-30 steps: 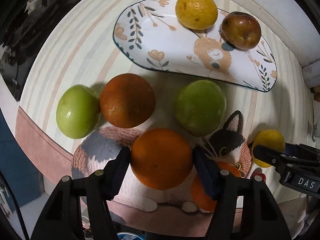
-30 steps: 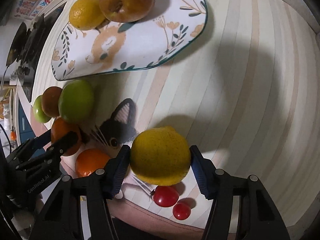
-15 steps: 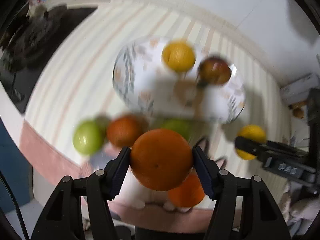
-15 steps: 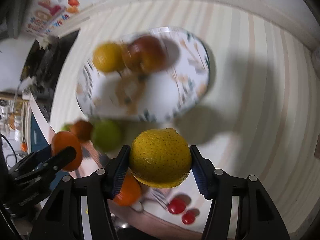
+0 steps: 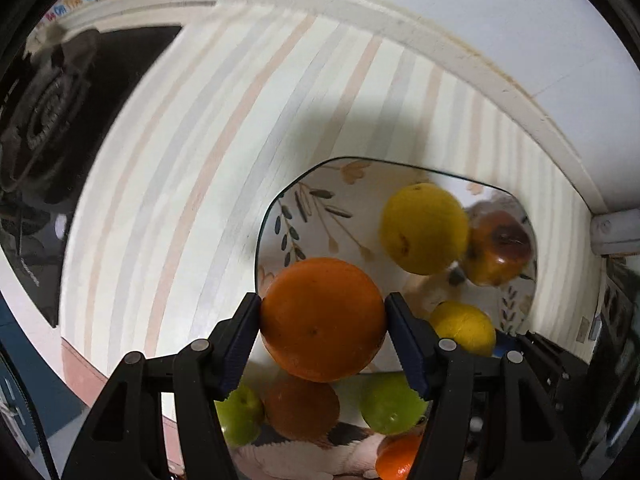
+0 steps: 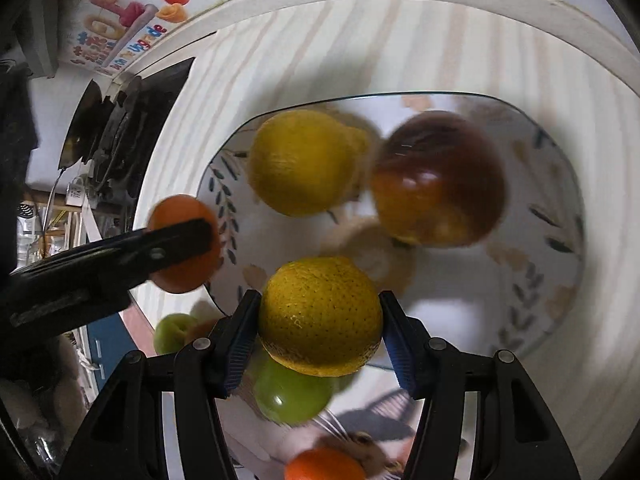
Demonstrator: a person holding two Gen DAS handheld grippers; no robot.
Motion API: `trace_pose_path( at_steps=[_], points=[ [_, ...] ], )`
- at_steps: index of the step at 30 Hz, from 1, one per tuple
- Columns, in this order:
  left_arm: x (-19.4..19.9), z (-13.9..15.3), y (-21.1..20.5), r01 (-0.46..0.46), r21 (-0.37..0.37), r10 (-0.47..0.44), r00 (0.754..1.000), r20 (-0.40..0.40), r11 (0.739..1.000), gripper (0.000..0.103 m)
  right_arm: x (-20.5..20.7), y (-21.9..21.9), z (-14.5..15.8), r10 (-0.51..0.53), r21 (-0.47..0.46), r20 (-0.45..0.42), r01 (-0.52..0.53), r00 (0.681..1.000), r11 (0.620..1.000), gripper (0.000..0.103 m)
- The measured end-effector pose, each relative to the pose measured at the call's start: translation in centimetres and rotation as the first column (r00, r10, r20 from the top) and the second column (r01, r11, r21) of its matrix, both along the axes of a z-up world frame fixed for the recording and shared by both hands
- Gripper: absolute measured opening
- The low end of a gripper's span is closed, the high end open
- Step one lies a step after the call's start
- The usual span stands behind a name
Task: Organize fruits
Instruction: 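Carry orange and lemon onto the plate and open both tools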
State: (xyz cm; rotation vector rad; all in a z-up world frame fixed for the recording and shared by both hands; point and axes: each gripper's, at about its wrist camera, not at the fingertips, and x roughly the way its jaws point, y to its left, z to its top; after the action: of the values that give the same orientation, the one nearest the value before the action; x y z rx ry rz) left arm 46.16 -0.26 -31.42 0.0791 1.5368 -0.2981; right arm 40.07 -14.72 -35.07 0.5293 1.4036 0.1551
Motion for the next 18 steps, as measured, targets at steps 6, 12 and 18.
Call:
trace_pose_path(
  at_steps=[6,12,18],
  points=[
    [0.8,-2.0,0.4,-0.030,-0.025,0.029,0.997,-0.072,0.999,0.062,1.1,1.3,-1.0,0.008,0.026,-0.001,-0.008,1.000,1.000,0.062],
    [0.4,-2.5,0.8,-0.055,-0.037,0.051,0.994,-0.102,0.998,0.062,0.9,0.6,-0.8,0.011,0.043,0.002,-0.011,1.000,0.999,0.079],
    [0.4,-1.4,1.2,-0.072,-0.056,0.068,0.995,-0.071,0.996,0.091,-0.6,-0.9,1.4,0.013,-0.013,-0.008,-0.013,1.000,1.000,0.092]
  ],
)
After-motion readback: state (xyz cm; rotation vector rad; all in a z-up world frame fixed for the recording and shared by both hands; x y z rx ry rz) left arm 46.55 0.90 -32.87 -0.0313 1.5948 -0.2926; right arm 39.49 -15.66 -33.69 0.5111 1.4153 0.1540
